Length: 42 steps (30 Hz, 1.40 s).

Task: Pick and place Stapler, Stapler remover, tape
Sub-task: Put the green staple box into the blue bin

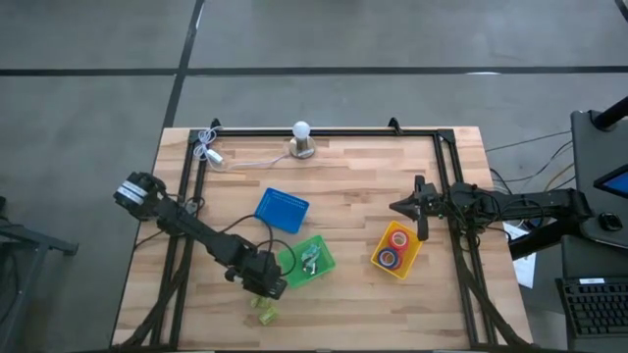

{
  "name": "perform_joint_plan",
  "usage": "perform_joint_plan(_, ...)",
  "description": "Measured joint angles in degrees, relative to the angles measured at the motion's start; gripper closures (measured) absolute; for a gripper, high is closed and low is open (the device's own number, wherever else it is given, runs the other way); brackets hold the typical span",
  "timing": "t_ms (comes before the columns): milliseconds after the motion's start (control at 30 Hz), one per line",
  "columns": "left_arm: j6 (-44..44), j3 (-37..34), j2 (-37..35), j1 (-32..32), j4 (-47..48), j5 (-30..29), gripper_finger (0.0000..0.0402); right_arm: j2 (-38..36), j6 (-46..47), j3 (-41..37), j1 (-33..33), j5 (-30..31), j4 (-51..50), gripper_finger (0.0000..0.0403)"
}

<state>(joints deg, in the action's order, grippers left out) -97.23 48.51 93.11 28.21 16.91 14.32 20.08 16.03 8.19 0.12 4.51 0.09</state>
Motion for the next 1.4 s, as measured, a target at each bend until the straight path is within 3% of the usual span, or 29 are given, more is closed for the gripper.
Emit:
perform_joint_plan(500,1.7,-0.1,-5.3,-0.3,6.4,-0.8,0.0357,0.0,0.0,0.0,0.0,0.0,0.0,0.0394)
perform_joint_plan(800,2.8,-0.1,-17.2,-4.5,23.1,-8.8,0.0355,0.0,0.0,0.0,0.0,0.0,0.0,0.0394)
perform_joint_plan(933,3.3,-0.1,-22.8,-8.8,30.4,-15.2,0.0356,0.0,0.0,0.0,0.0,0.0,0.0,0.0394)
perform_joint_plan(1067,7.6,-0.1,-26.2,-15.1,30.2,-21.3,0.0358,0.0,0.0,0.0,0.0,0.0,0.0,0.0394)
perform_joint_plan(1400,27.1,-0.1,-25.6,-33.0,16.8,-21.6,0.0355,0.0,0.0,0.0,0.0,0.0,0.0,0.0394)
